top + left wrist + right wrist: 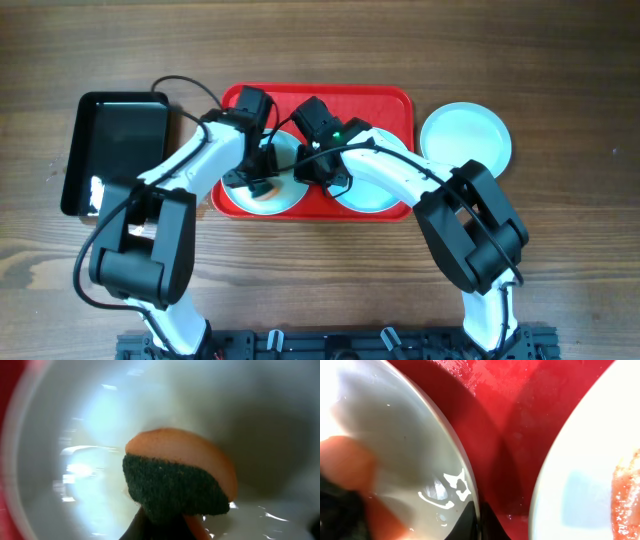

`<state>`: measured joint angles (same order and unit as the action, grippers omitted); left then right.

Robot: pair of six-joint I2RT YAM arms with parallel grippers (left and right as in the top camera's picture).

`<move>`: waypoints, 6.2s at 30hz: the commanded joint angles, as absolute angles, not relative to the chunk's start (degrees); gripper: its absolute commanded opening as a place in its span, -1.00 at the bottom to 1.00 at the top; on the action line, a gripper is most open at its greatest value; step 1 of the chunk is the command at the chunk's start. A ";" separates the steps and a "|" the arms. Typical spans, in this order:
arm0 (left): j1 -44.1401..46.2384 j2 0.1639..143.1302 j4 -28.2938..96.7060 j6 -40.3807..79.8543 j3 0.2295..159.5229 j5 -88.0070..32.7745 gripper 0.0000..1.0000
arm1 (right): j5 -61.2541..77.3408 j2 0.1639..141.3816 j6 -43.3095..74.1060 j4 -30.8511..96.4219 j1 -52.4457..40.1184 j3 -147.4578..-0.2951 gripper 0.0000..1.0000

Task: Clean dirty plates on tray and stack at the side
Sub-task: 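Lift the upper-left plate with the right gripper and carry it right, then stack the plate onto the plate beside the tray, release, then grip the last plate rim with the right gripper and drag it left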

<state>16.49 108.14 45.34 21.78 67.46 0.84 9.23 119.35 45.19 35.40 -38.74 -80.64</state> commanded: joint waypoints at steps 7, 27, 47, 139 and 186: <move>3.27 107.87 48.56 22.94 70.78 11.18 -0.92 | 5.54 122.23 44.95 36.14 -38.57 -80.14 -0.92; 3.25 78.83 59.35 22.65 70.28 -3.40 -0.92 | -41.74 113.69 17.67 63.99 -43.38 -114.06 -0.91; 3.25 78.83 59.61 21.21 70.28 -3.42 -0.92 | -72.55 114.89 9.58 60.71 -54.78 -113.99 -0.91; 3.25 78.87 59.24 19.68 70.28 -4.71 -0.92 | 4.27 113.43 21.02 60.31 -13.72 -79.99 -0.56; 3.25 78.87 58.65 19.46 70.28 -6.22 -0.92 | 11.62 117.12 37.71 35.55 -30.59 -76.38 -0.91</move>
<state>3.36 78.74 58.94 20.43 70.63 -4.45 13.67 115.83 34.48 36.38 -30.59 -76.47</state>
